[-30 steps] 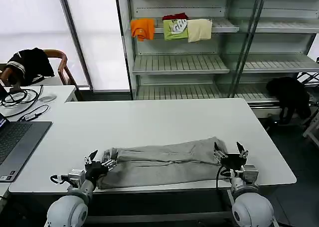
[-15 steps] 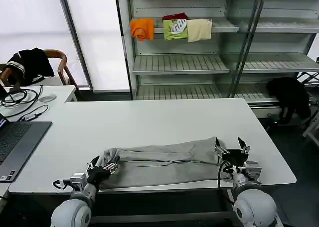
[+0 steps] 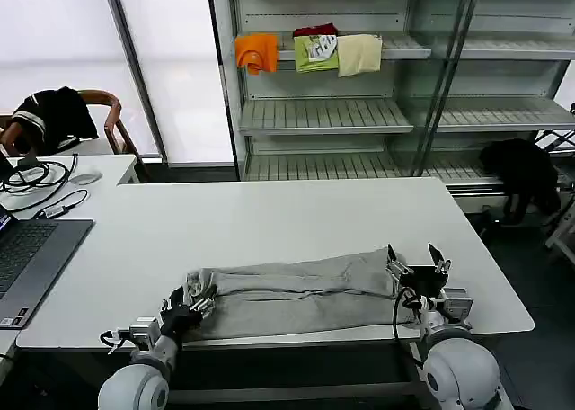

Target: Fold and organize the clothes.

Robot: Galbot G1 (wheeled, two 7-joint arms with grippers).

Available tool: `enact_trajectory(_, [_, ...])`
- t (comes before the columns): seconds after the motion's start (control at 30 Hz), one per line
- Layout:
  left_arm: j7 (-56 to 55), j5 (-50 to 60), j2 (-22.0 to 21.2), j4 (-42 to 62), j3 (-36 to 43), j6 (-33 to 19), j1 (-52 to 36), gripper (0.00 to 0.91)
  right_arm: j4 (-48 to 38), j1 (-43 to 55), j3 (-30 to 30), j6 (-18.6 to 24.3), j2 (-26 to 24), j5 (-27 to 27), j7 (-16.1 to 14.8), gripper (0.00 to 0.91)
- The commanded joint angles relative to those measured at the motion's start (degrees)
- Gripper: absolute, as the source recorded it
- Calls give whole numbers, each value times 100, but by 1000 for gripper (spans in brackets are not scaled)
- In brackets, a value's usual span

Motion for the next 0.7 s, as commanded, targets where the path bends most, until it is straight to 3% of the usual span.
enact_trajectory(0.03, [3, -26, -36, 0, -11, -155, 24, 10, -23, 21, -5, -4, -2, 21, 9, 907])
enact_trajectory(0.4, [31, -89, 135, -89, -222, -270, -14, 0, -120, 96, -30, -19, 33, 23, 29, 907])
enact_trajectory(0.7, [205, -641, 973, 47, -1212, -354, 152, 0, -194, 201, -53, -72, 50, 120, 42, 907])
